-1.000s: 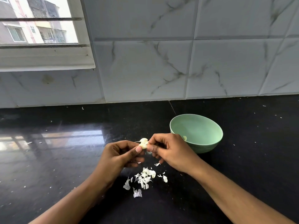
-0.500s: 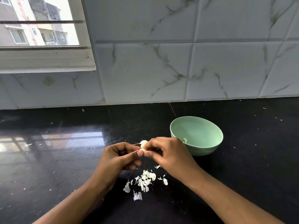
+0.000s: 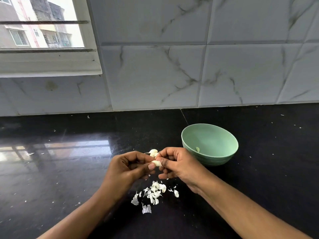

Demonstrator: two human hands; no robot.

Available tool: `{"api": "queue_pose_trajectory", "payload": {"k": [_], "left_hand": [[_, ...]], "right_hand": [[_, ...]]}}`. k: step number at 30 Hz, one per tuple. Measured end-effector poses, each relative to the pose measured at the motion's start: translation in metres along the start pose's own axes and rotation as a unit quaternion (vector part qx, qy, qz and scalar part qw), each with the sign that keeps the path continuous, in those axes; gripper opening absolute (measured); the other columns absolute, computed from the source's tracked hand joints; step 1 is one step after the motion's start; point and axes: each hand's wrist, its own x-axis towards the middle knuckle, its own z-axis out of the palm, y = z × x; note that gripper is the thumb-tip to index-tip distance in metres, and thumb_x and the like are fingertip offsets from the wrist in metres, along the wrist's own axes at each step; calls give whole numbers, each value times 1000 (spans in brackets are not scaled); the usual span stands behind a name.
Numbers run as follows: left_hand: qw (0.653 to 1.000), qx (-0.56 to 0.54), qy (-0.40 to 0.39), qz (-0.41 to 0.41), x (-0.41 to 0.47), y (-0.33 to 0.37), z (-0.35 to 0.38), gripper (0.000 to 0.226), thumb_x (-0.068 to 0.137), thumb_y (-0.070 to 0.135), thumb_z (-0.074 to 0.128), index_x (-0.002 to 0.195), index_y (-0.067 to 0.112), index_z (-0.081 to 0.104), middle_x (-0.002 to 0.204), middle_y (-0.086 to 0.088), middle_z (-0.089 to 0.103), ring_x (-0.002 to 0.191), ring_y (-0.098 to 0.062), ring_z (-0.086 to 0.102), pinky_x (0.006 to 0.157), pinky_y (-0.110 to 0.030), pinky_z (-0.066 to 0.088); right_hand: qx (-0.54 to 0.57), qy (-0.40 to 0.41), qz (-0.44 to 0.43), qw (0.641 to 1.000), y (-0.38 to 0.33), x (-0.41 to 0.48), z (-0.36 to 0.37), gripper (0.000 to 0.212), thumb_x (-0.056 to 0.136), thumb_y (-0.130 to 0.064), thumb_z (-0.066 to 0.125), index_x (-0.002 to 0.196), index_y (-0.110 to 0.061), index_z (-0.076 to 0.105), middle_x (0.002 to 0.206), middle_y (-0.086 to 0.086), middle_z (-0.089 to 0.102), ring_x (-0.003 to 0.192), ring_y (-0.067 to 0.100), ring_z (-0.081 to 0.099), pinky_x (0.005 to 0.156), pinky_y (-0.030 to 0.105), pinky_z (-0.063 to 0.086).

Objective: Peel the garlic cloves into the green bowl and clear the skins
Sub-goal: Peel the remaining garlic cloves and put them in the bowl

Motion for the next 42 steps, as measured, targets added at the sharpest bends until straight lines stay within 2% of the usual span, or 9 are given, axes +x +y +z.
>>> {"api": "queue_pose_trajectory", "payload": {"k": [2,7,11,15,19,29,35,39,42], "left_hand": [[1000,-7,4,-4,1,0,0,18,62,10,74,78,3,72,69,-14,71,59,-14,67,55,-22,55],[999,-22,26,-11,0,0,0,21,63,12,73,81,1,71,69,-13,71,57,-15,66,52,-21,54],[998,-34,35,-27,2,-1,-1,23,63,13,73,83,1,71,74,-14,72,60,-17,67,52,-22,54],[998,-46,23,-35,1,-2,-1,21,64,13,72,82,3,69,73,-12,71,63,-17,69,53,-23,55],[999,-43,16,-17,2,-3,0,22,64,10,70,84,2,66,71,-9,71,61,-15,68,54,-24,56],[999,6,10,52,0,-3,-1,19,65,10,71,82,2,66,72,-10,71,62,-17,68,58,-27,57],[996,37,2,87,-1,-4,-3,12,67,12,74,77,16,72,70,-10,71,62,-15,68,60,-22,55],[997,28,3,77,0,-3,-7,32,60,40,87,79,19,72,73,-13,72,63,-18,69,62,-24,56],[997,32,15,69,2,-4,-7,21,60,18,85,76,15,71,71,-16,71,61,-20,67,61,-25,56]], "right_hand": [[7,4,15,1000,-2,0,-2,8,93,-6,55,91,-7,62,68,2,55,58,4,52,58,24,56],[-39,-19,-2,999,-6,-1,-11,27,92,-33,55,100,-9,67,87,1,65,79,9,62,60,31,56],[-157,-4,-84,984,-5,-1,-11,8,83,-21,71,84,-14,68,74,1,68,70,13,64,63,38,56],[-204,23,-120,971,-3,1,-12,11,84,-23,71,76,-16,68,65,-1,68,62,26,64,58,34,53],[-123,-18,-67,990,-4,1,-12,9,89,-15,64,80,-12,66,63,-2,64,59,8,60,52,24,49],[2,-75,76,994,-10,-2,-10,26,96,-22,52,72,-13,58,58,-3,47,50,5,45,42,19,44],[59,-76,125,987,-13,-1,-12,31,96,-19,46,65,-15,52,52,-5,42,45,6,40,40,19,37],[64,-67,117,989,-11,1,-17,31,95,-21,50,65,-16,55,52,-6,45,45,5,40,39,19,35],[-16,-38,56,998,-11,0,-17,26,92,-23,59,68,-13,60,55,-4,52,45,4,44,38,17,38]]}}
